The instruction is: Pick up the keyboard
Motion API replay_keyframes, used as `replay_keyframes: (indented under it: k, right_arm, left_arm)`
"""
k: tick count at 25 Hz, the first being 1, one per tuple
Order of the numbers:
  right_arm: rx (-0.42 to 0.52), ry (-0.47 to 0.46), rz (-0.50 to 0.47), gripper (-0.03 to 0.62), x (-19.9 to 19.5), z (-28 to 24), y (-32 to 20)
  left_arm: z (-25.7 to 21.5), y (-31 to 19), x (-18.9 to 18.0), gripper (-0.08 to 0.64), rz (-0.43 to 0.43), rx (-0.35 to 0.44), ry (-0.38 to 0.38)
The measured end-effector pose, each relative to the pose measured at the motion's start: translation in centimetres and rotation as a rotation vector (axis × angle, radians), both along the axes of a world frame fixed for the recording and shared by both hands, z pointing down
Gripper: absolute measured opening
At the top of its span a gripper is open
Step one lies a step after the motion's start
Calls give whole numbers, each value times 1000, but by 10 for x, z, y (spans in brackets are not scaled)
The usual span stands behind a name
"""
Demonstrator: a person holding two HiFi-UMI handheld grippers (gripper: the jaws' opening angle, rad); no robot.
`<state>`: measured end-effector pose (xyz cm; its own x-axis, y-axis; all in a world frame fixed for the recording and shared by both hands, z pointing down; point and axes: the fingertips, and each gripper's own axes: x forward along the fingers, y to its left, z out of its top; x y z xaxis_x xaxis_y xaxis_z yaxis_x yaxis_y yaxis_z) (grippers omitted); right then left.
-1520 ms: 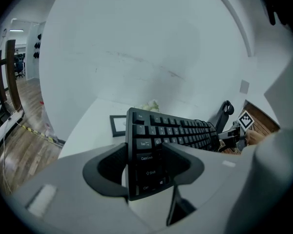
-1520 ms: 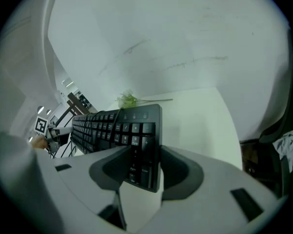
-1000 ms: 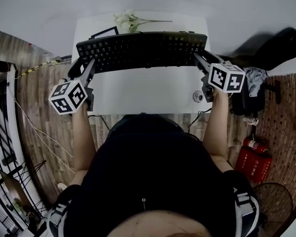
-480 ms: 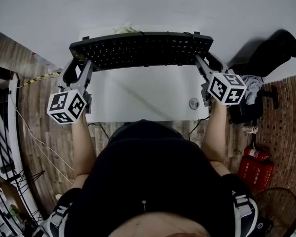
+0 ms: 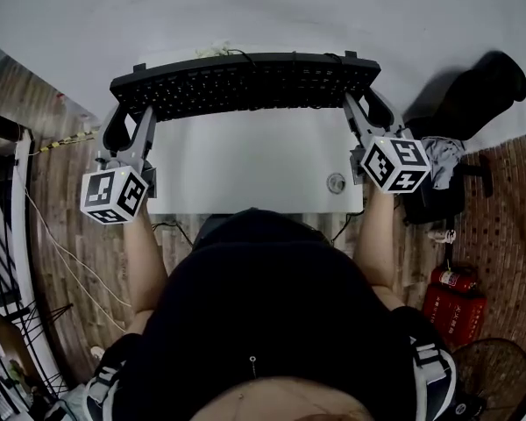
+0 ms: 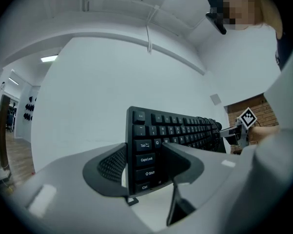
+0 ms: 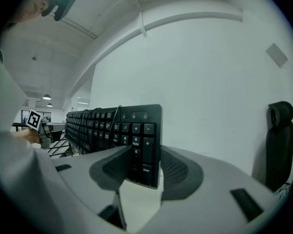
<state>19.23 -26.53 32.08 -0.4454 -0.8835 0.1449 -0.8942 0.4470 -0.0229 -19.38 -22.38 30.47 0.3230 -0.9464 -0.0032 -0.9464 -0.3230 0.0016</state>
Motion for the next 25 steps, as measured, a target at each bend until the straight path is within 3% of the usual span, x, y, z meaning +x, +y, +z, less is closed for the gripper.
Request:
replay_keyframes:
  k: [25]
  right_arm:
    - [27,-6,-18,183,13,-1,2]
  left_arm:
    - [-7,12,14,232,-12,50,-11]
